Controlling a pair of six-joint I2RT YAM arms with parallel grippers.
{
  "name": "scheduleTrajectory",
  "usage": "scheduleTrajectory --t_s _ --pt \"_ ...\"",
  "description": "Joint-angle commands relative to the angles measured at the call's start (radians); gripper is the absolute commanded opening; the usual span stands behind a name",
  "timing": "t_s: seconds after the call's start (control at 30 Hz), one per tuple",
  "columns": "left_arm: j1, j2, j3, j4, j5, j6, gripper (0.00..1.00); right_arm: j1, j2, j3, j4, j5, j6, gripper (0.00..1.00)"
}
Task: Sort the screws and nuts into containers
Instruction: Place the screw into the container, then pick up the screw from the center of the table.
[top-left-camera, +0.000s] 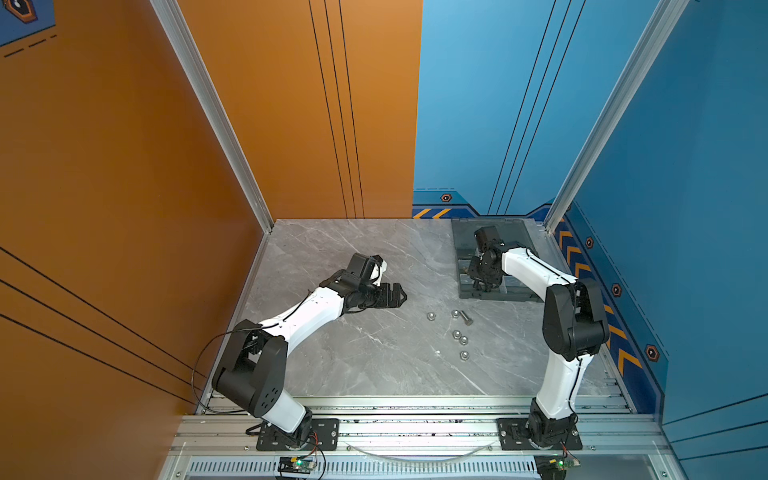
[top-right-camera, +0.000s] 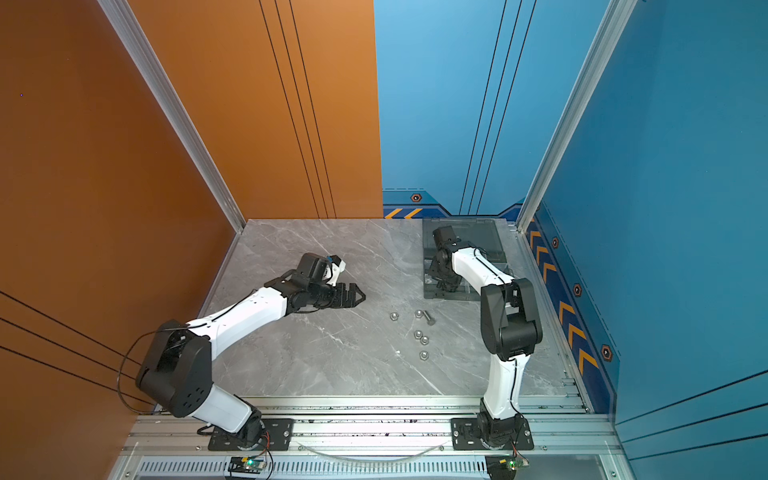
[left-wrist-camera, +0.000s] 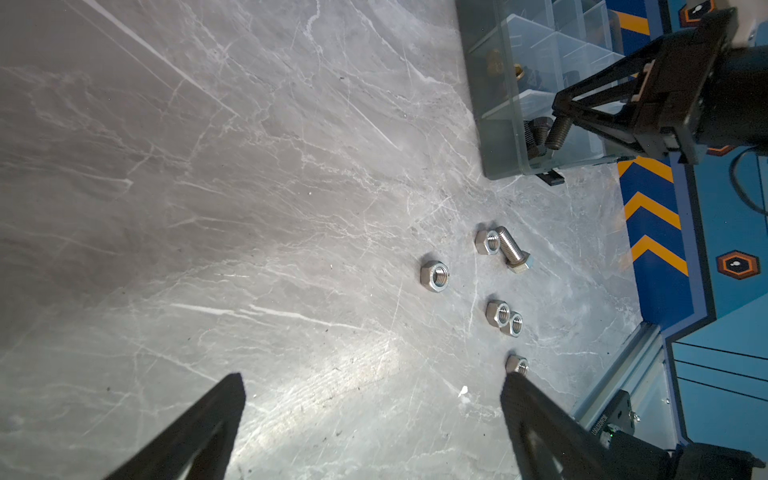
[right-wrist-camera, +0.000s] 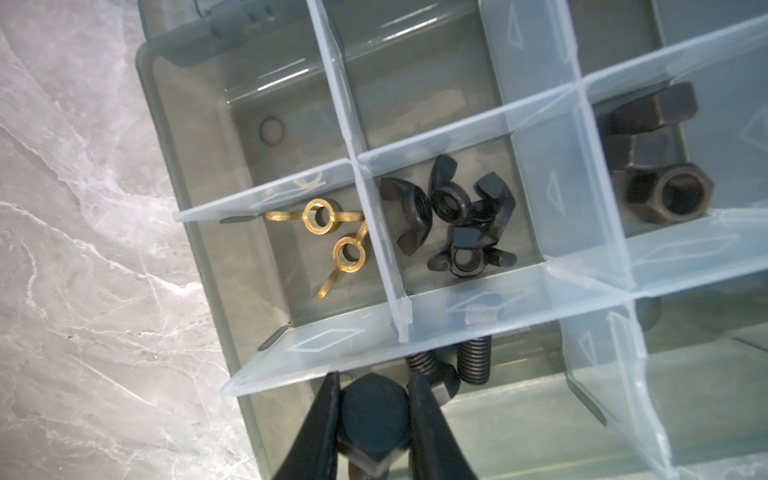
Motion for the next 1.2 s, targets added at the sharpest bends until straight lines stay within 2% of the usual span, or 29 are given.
scheduleTrajectory --t_s 0.0,0.23,0.47,0.8,1.17 --pt "-0.015 0.013 0.029 0.001 -0.015 -0.001 0.98 0.006 0.003 0.029 -0.033 0.041 -0.019 0.36" --pt "-0.023 0.016 0.034 0.001 -0.016 0.003 0.98 0.006 -0.033 0.030 -0.054 0.038 -0.034 0.44" --pt "-0.045 0.041 0.053 -0.001 -0.008 0.019 0.98 -0.013 -0.165 -0.008 -0.090 0.006 -0.049 0.46" --pt "-0.065 0.093 0.091 -0.003 0.025 0.030 0.98 -0.057 -0.406 -0.222 -0.137 -0.144 -0.046 0.49" --pt "-0.099 0.171 0.157 -0.009 0.057 0.034 0.98 -0.053 -0.565 -0.412 -0.188 -0.190 -0.054 0.52"
